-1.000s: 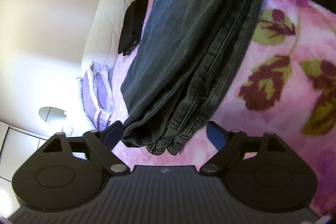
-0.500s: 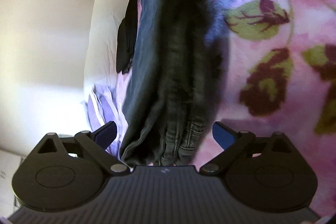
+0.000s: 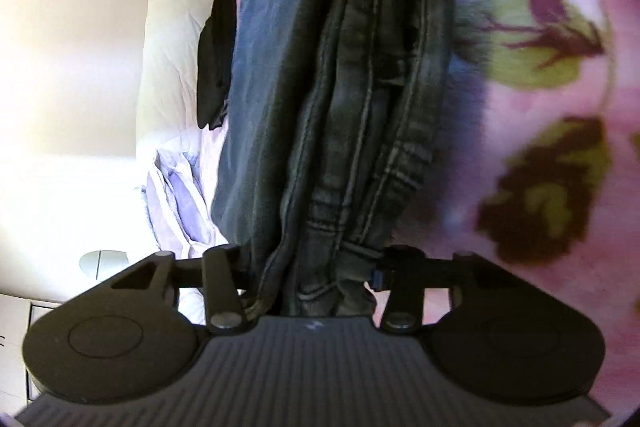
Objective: Fold clothes
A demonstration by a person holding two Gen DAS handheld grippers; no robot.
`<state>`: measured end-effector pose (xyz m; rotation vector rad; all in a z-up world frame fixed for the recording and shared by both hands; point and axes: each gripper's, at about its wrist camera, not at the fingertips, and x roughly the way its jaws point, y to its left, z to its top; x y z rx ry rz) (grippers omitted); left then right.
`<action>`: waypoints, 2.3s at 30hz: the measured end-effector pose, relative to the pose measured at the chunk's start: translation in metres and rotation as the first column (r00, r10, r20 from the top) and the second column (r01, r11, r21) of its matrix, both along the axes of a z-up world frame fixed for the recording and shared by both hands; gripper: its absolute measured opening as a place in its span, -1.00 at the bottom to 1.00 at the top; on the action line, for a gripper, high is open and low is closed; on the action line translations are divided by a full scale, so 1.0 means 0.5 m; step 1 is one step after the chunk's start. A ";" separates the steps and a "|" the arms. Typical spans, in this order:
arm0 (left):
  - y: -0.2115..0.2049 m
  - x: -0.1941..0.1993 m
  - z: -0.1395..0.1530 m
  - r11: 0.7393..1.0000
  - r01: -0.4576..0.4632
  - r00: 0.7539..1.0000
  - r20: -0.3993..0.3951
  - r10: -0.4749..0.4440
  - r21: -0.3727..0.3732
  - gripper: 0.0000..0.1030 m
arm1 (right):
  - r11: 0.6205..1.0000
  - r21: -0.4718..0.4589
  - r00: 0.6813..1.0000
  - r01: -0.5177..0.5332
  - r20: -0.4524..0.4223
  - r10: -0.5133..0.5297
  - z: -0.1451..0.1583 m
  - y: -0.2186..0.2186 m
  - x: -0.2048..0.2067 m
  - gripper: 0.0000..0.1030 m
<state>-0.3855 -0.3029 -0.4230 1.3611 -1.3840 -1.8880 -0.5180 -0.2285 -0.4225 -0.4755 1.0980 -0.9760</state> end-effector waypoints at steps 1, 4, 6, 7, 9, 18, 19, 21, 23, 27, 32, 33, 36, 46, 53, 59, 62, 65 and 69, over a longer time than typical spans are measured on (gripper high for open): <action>0.001 -0.001 0.003 1.000 -0.006 1.000 -0.007 0.007 0.006 -0.23 | 1.000 -0.019 0.999 0.009 -0.039 -0.010 -0.021 0.004 0.000 0.04; 0.000 0.000 0.017 1.000 -0.018 1.000 -0.025 0.018 0.013 -0.26 | 0.997 -0.067 0.991 0.029 -0.132 -0.037 -0.069 -0.014 -0.015 -0.01; -0.004 0.010 0.037 0.999 -0.037 0.998 -0.047 0.037 0.008 -0.27 | 0.997 -0.073 0.994 0.026 -0.107 -0.033 -0.056 -0.030 -0.025 -0.27; -0.008 0.019 0.050 0.999 -0.049 0.997 -0.061 0.050 0.004 -0.26 | 0.997 -0.080 0.996 0.013 -0.091 -0.021 -0.038 -0.039 -0.029 -0.32; -0.017 0.045 0.082 0.996 -0.090 0.992 -0.085 0.089 -0.010 -0.26 | 0.994 -0.109 0.998 -0.018 -0.067 0.011 0.000 -0.059 -0.032 -0.35; 0.049 0.264 0.183 0.881 -0.466 0.882 -0.121 0.455 -0.085 -0.27 | 0.895 -0.299 0.942 -0.331 -0.055 0.330 0.126 -0.173 0.119 -0.37; 0.078 0.282 0.167 0.867 -0.495 0.868 -0.100 0.487 -0.068 -0.26 | 0.885 -0.283 0.927 -0.370 -0.056 0.370 0.122 -0.172 0.143 -0.37; 0.148 0.314 0.123 0.839 -0.543 0.838 -0.056 0.542 -0.005 -0.24 | 0.876 -0.211 0.900 -0.434 -0.066 0.430 0.096 -0.152 0.180 -0.37; 0.203 0.328 0.081 0.817 -0.571 0.818 -0.038 0.575 0.079 -0.22 | 0.868 -0.140 0.880 -0.476 -0.077 0.469 0.060 -0.118 0.203 -0.35; 0.273 0.325 0.013 0.802 -0.592 0.799 -0.069 0.597 0.077 -0.12 | 0.875 -0.070 0.875 -0.478 -0.124 0.468 0.001 -0.050 0.192 -0.25; 0.312 0.343 0.025 0.773 -0.623 0.761 -0.138 0.634 0.121 -0.03 | 0.929 -0.040 0.927 -0.368 -0.085 0.364 0.006 -0.009 0.135 -0.21; 0.325 0.354 0.033 0.770 -0.620 0.755 -0.154 0.638 0.150 0.04 | 0.940 -0.036 0.940 -0.338 -0.067 0.335 0.012 -0.006 0.121 -0.21; 0.359 0.404 0.066 0.742 -0.625 0.709 -0.219 0.670 0.244 0.09 | 0.970 -0.019 0.970 -0.243 0.003 0.243 0.034 0.003 0.079 -0.20; 0.322 0.448 0.241 0.629 -0.574 0.391 -0.500 0.773 0.524 0.07 | 0.980 0.160 0.835 -0.114 0.551 0.007 0.150 -0.080 0.056 -0.20; 0.126 0.441 0.254 0.599 -0.541 0.365 -0.477 0.799 0.590 -0.21 | 0.941 0.300 0.751 -0.159 0.655 -0.081 0.217 -0.263 0.123 -0.20; -0.033 0.479 0.188 0.472 -0.529 0.316 -0.353 0.881 0.705 -0.77 | 0.922 0.358 0.761 -0.148 0.636 -0.124 0.188 -0.431 0.189 -0.39; -0.063 0.498 0.151 0.447 -0.506 0.290 -0.342 0.894 0.738 -0.78 | 0.896 0.425 0.774 -0.128 0.607 -0.178 0.144 -0.508 0.219 -0.52; -0.066 0.513 0.145 0.442 -0.484 0.263 -0.356 0.897 0.755 -0.78 | 0.853 0.509 0.758 -0.119 0.601 -0.253 0.112 -0.577 0.235 -0.52; -0.055 0.526 0.162 0.434 -0.467 0.245 -0.359 0.901 0.771 -0.78 | 0.837 0.536 0.765 -0.108 0.583 -0.274 0.125 -0.603 0.240 -0.52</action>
